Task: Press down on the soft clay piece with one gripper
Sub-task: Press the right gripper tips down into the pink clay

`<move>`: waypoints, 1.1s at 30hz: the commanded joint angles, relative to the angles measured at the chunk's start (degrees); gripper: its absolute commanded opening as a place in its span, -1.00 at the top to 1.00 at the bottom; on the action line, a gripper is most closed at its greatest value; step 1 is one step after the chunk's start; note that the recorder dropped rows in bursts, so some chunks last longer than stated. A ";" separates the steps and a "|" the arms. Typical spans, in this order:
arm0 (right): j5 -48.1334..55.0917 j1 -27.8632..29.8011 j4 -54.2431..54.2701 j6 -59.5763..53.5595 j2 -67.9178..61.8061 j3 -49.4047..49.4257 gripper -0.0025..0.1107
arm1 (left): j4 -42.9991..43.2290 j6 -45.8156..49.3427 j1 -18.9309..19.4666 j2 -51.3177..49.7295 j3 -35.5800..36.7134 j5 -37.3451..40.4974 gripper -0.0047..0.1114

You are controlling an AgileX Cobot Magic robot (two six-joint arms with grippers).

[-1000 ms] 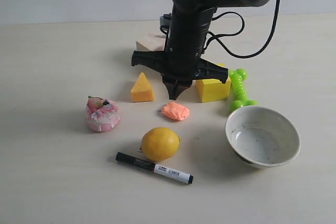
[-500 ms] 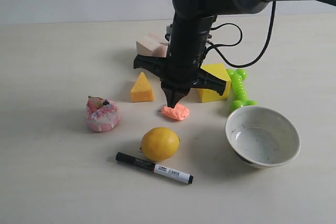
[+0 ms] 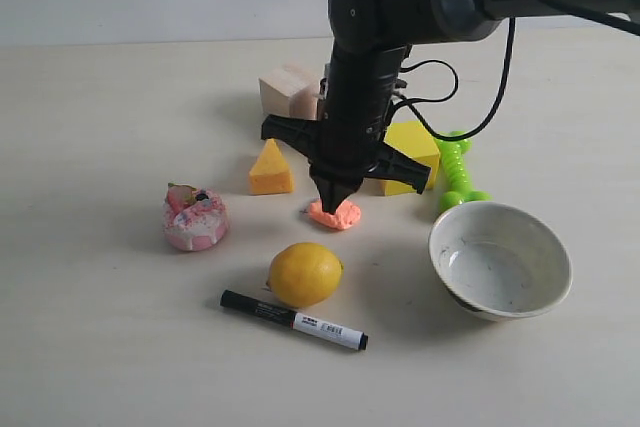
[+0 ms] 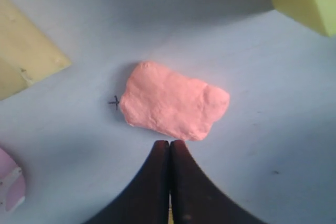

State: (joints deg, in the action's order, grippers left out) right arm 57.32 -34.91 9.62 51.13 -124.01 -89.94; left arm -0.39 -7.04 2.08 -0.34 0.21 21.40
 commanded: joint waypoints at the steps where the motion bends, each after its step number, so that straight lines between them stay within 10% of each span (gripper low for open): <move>1: -2.04 0.39 -0.77 0.13 0.11 -0.25 0.96 | -0.12 -0.03 -0.33 0.34 -0.21 -0.50 0.92; 33: -4.65 1.53 -1.39 -0.60 -2.32 -0.25 0.96 | -0.12 -0.03 -0.33 0.34 -0.21 -0.50 0.92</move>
State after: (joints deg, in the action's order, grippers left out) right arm 53.13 -33.63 7.95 51.15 -125.37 -89.94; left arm -0.39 -7.04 2.08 -0.34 0.21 21.40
